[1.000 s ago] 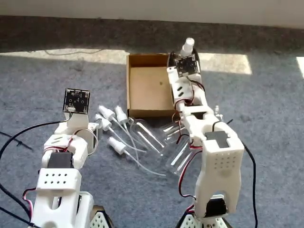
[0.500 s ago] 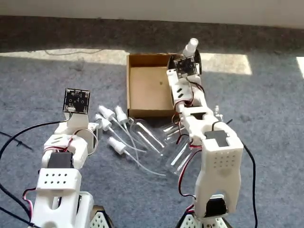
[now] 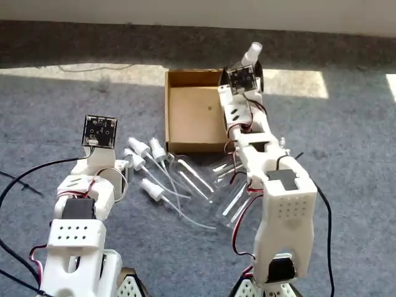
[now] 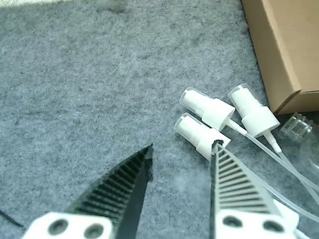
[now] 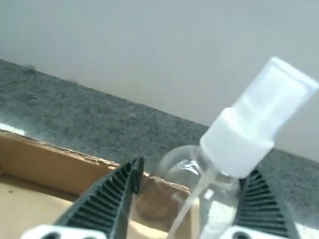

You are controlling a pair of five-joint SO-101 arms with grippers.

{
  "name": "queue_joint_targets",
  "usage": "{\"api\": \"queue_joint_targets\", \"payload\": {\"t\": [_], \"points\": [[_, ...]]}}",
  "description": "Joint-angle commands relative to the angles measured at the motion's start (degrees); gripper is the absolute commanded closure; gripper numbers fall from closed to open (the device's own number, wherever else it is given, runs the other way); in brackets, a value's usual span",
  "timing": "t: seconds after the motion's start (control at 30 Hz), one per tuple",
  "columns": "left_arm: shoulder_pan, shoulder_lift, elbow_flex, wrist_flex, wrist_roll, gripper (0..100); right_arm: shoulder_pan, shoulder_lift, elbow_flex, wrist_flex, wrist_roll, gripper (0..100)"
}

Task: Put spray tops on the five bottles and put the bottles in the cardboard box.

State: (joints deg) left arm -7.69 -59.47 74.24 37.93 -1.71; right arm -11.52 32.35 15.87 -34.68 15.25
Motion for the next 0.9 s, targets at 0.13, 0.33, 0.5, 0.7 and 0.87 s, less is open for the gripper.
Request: {"api": "queue_joint_targets", "payload": {"t": [0.13, 0.33, 0.5, 0.7, 0.87], "points": [[-0.40, -0.31, -0.22, -1.14, 0.18, 82, 1.01, -2.15, -6.11, 3.91, 0.70, 74.7], [-0.40, -0.31, -0.22, -1.14, 0.18, 82, 1.01, -1.80, -9.63, 7.87, 6.77, 82.0], [-0.40, -0.31, -0.22, -1.14, 0.18, 82, 1.01, -1.71, -9.54, 3.47, 15.82, 99.6], [-0.40, -0.31, -0.22, -1.05, 0.18, 82, 1.01, -1.71, -9.54, 3.56, 16.26, 99.3], [-0.40, -0.31, -0.22, -1.05, 0.18, 82, 0.84, -3.91, -9.89, 9.89, 16.26, 99.4]]}}
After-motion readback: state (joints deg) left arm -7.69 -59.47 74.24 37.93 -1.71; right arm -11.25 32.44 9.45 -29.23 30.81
